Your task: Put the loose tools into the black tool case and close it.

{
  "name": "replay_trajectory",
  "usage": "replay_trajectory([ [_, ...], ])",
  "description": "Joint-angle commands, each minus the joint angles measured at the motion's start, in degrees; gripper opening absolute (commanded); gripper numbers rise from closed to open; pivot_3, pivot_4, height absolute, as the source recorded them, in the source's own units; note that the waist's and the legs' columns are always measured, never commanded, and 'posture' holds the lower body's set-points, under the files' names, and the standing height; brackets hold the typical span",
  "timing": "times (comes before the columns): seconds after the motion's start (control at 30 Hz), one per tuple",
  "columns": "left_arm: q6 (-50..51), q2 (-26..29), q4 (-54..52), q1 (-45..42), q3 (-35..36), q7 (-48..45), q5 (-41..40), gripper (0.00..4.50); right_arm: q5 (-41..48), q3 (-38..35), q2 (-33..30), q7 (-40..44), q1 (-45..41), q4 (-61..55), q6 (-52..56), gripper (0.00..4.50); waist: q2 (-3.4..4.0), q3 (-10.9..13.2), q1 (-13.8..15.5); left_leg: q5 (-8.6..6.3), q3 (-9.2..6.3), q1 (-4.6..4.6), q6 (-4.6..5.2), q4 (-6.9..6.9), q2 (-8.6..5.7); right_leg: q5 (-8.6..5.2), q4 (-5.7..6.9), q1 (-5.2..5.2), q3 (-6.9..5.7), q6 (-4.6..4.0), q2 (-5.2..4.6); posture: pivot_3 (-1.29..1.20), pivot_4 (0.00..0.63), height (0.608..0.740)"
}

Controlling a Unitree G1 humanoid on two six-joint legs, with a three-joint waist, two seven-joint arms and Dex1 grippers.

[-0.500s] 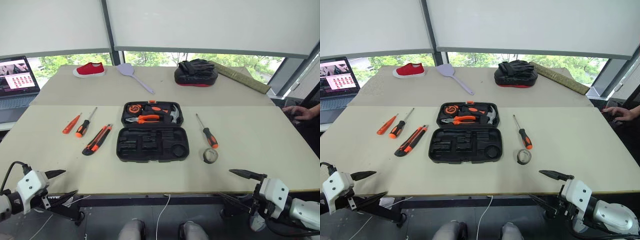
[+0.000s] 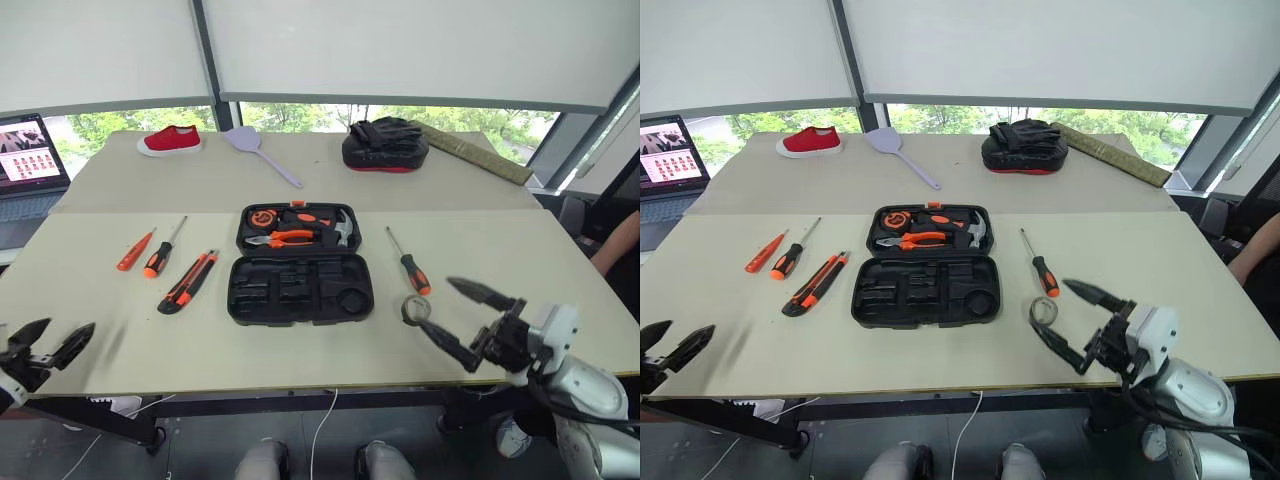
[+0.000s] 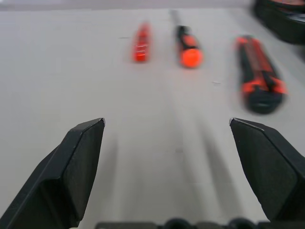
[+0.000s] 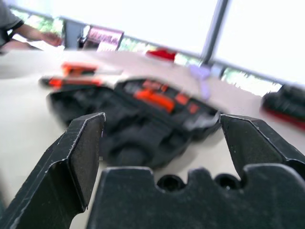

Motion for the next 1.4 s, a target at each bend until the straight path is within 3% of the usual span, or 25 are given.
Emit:
replay_trajectory([
  [0.03,3.8,0.8,-0.9,-1.9,3.2,3.1,-2.2,4.5,0.8,-0.8,0.5,-1.7,-1.0,-2.6,0.5,4.44,-0.06,0.0,0.4,-0.01,0.0,0.0,-0.02,0.0,0.0,-0.01,0.0,-0.09,-0.05,-0.01,0.01,0.0,0.15,0.74],
  [0.13,10.0,3.4,-3.5,-8.2,-0.1,6.2,-2.6,4.5,0.4,-0.5,0.5,-2.0,-1.6,-2.8,0.7,4.44,-0.08,0.0,1.2,-0.01,0.0,0.0,-0.04,0.01,0.0,0.0,0.01,-0.07,-0.06,-0.02,-0.03,0.0,0.15,0.74],
  [0.27,19.2,6.7,-4.8,-21.6,-9.9,8.5,-1.3,4.5,-1.4,0.3,-0.1,-0.6,-1.7,-1.3,-0.5,4.44,-0.21,-0.1,1.9,0.0,0.03,-0.01,-0.08,0.01,0.05,0.03,0.01,0.0,-0.13,-0.04,-0.03,0.0,0.15,0.74],
  [0.37,23.4,6.9,0.6,-32.1,-17.3,11.9,3.1,4.5,-1.9,0.6,0.4,-0.4,-1.9,-0.4,-1.3,4.44,-0.21,-0.1,1.8,0.02,0.08,0.0,-0.1,0.02,-0.01,0.1,0.0,0.06,-0.08,0.01,-0.03,0.0,0.15,0.74],
  [0.6,15.9,2.9,20.9,-51.8,-29.7,13.3,14.9,4.5,-3.0,1.2,0.3,1.0,-3.5,2.1,-2.7,4.44,-0.25,-0.1,0.2,0.34,0.32,0.05,0.36,0.09,0.01,0.23,-0.03,0.48,0.01,0.25,0.5,0.0,0.15,0.74],
  [0.87,5.9,-3.6,40.9,-63.4,-34.9,14.5,23.1,4.5,-3.6,0.6,0.5,0.7,-2.7,1.7,-3.3,4.44,-0.31,-0.1,0.0,0.33,0.33,0.03,0.35,0.13,0.07,0.2,-0.03,0.49,0.02,0.22,0.58,0.0,0.15,0.74],
  [1.0,4.2,-4.2,46.2,-65.2,-35.1,14.8,25.2,3.42,-3.7,0.1,0.4,0.0,-1.7,0.8,-3.3,4.5,-0.35,0.0,-0.1,0.33,0.3,0.03,0.35,0.15,0.09,0.2,0.0,0.47,0.04,0.21,0.59,0.0,0.15,0.74],
  [1.2,1.6,-5.3,50.1,-66.3,-33.4,16.0,25.7,0.96,-4.0,0.0,0.5,-1.0,-0.4,-0.3,-3.2,4.5,-0.35,0.0,0.1,0.33,0.3,0.03,0.35,0.17,0.08,0.21,0.0,0.49,0.04,0.22,0.56,0.0,0.15,0.74],
  [1.4,-11.2,-6.1,47.7,-65.9,-28.7,6.4,20.9,0.89,-3.3,-0.8,-0.1,-1.7,-0.4,-1.5,-2.3,4.5,-0.37,0.0,0.2,0.33,0.29,0.02,0.34,0.22,0.09,0.21,0.04,0.48,0.02,0.21,0.55,0.0,0.15,0.74],
])
